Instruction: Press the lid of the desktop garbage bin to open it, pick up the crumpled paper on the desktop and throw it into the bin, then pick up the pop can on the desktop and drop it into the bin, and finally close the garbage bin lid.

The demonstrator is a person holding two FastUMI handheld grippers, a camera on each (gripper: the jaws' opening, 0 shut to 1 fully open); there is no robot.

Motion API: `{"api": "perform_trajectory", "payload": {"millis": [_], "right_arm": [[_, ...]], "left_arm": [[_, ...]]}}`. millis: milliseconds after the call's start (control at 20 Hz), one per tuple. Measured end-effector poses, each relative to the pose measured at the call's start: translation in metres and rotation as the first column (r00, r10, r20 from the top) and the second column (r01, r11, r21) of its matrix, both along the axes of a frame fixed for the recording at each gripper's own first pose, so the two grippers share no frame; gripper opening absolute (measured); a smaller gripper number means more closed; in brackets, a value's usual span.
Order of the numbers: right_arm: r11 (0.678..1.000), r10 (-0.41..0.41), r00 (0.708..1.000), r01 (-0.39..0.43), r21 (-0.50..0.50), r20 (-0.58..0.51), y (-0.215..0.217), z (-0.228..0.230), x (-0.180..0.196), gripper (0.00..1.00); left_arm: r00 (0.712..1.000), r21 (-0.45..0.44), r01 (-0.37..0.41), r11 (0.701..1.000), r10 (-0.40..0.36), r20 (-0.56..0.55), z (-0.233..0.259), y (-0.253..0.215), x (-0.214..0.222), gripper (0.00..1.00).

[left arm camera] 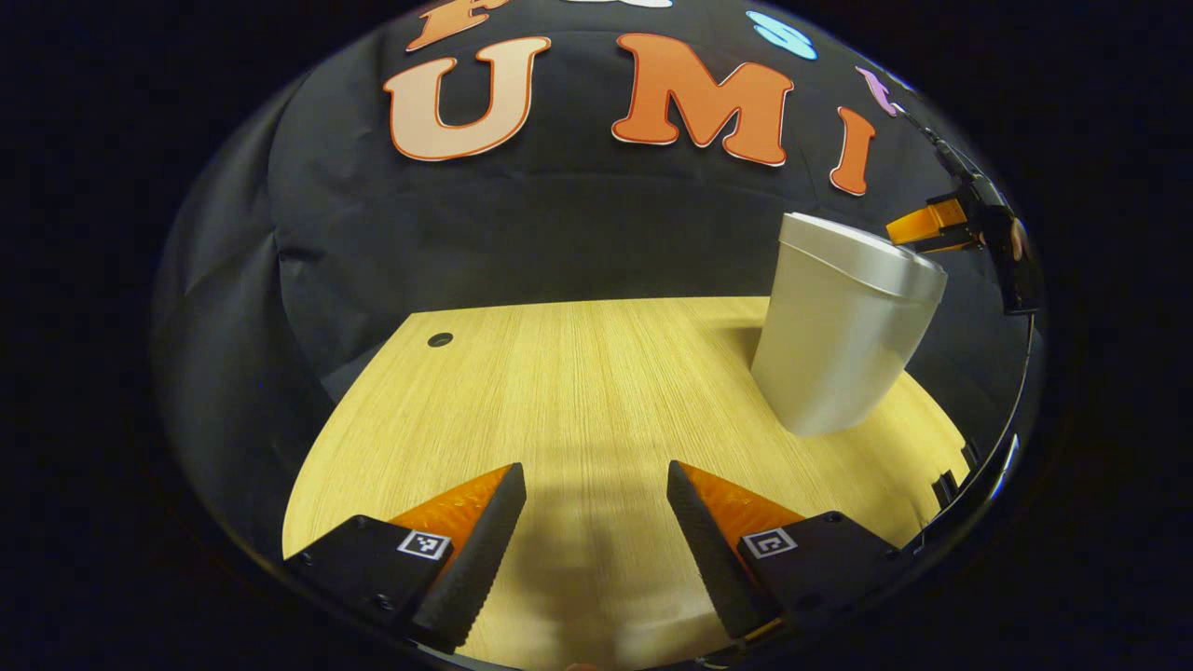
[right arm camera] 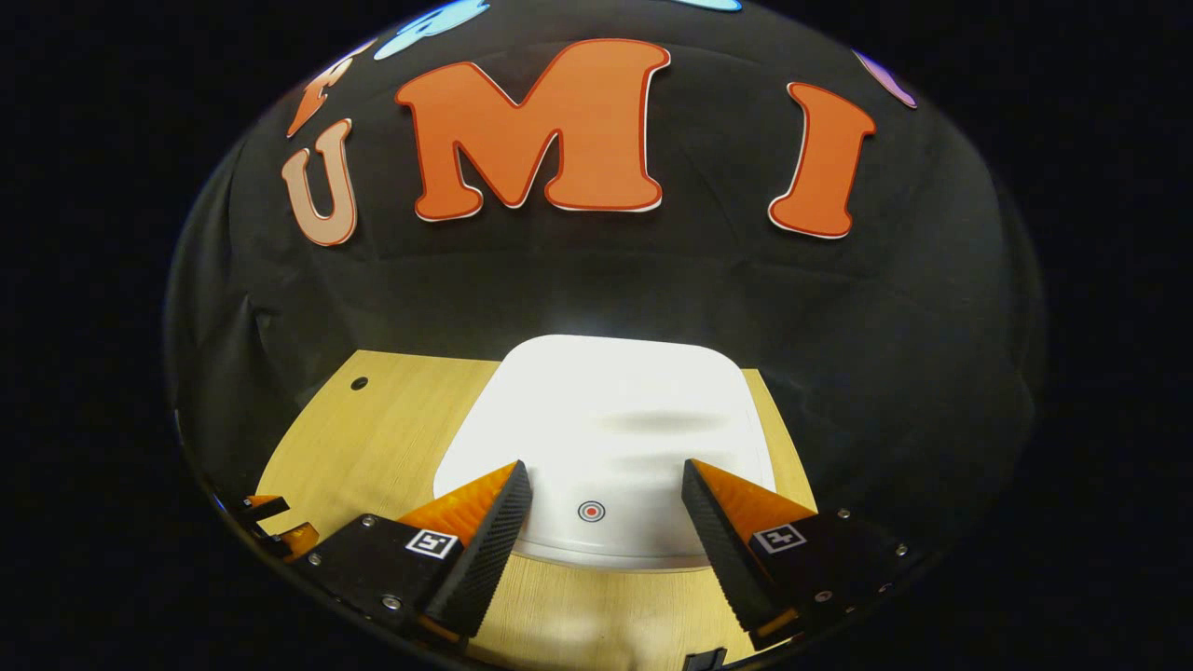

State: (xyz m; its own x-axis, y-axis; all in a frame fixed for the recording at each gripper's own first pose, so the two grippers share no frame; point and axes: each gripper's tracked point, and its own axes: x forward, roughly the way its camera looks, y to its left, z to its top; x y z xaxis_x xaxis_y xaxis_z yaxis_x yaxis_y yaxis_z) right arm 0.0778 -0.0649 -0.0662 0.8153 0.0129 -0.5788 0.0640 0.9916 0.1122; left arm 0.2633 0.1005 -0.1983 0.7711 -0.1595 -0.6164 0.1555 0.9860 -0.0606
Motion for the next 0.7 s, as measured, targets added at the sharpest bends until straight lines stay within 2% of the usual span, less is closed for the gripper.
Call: {"api": "perform_trajectory", "payload": {"millis": [300,500,700], "right_arm": [[0.999,-0.034,0.997,0.036,-0.036,0.075,0.002,0.005,-0.008,0.99],[1.0,0.001,0.989,0.0,-0.006,0.145,0.032,0.011,-0.011,0.99],[1.0,0.007,0.967,-0.011,0.016,0.255,0.054,0.033,-0.012,0.99]], "left_arm": [[0.998,0.014,-0.034,0.999,0.034,0.05,0.008,0.01,0.018,0.98],[0.993,0.034,-0.052,0.998,0.048,0.104,0.03,0.023,0.031,0.98],[0.975,0.061,-0.076,0.995,0.061,0.214,0.066,0.038,0.052,0.98]]}}
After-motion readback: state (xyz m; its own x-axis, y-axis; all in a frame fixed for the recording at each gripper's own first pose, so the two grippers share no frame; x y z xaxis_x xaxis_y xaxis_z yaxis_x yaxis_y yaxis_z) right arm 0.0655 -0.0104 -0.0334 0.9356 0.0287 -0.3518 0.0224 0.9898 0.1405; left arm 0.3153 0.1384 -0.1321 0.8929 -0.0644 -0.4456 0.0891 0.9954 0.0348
